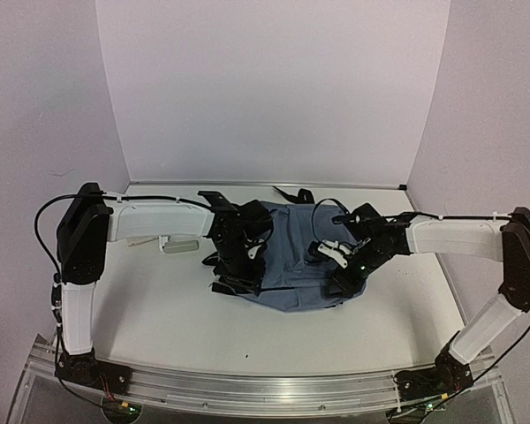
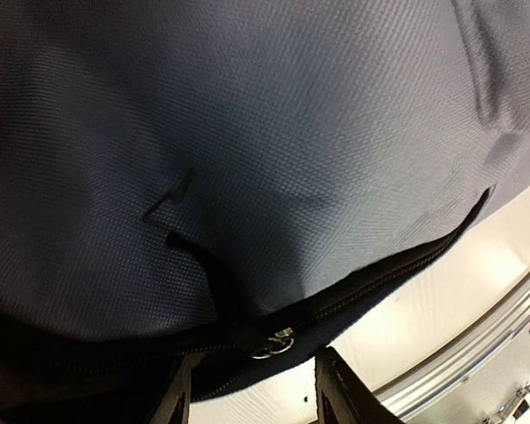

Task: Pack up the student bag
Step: Adjust the student bag at the center of the board, then zip the student bag at the center of the board.

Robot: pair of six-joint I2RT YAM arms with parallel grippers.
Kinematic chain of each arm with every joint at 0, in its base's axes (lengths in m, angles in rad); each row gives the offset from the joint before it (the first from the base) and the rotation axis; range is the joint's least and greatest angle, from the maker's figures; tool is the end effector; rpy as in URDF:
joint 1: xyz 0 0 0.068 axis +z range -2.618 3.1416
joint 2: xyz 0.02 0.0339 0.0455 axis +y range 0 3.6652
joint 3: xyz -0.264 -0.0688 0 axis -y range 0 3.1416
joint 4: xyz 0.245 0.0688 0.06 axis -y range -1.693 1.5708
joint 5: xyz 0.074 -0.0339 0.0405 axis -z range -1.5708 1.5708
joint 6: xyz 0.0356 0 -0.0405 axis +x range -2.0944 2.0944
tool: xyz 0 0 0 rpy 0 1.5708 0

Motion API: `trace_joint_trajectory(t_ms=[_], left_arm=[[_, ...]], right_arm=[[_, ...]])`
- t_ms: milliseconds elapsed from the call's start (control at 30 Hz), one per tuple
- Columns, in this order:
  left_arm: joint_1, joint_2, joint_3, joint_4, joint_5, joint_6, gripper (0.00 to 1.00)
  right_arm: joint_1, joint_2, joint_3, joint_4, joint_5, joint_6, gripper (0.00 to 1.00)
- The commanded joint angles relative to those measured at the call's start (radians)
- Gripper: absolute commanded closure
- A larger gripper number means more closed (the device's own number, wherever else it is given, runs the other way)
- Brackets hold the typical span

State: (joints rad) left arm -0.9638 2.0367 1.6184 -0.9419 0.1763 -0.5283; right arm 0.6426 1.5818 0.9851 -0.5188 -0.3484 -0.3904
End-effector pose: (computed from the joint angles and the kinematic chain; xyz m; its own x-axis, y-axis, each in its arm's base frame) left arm 0.2285 -0.3400 0.1980 -0.8999 0.4258 -0.0941 0.4353 0.8639 -0.2535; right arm 0.2381 0.1934 0.1929 -0.4048 -0.7498 -0.5233 -0.9056 0.4078 0.1162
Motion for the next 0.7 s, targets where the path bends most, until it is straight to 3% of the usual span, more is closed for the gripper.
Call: trace_joint_trajectory(t_ms=[0,200,500,667], left_arm=[[0.007,-0.049,0.088,0.023,-0.066,-0.082,0.49],[0.020,-0.054,0.123,0.033,-0.081,-0.129,0.50],[0.019,-0.026,0.206,0.027,-0.058,-0.108,0.61],[0.014,-0.041,0.248,0.031,-0.070,-0.086,0.61]], right_arm=[[-0.001,-0.087,-0.002,-0.015,0.035,-0.028,0.44],[-0.001,-0.113,0.012,-0.026,0.027,-0.025,0.43],[-0.001,-0.084,0.033,-0.029,0.014,-0.036,0.43],[-0.001,-0.075,0.036,-0.029,0.009,-0.035,0.43]])
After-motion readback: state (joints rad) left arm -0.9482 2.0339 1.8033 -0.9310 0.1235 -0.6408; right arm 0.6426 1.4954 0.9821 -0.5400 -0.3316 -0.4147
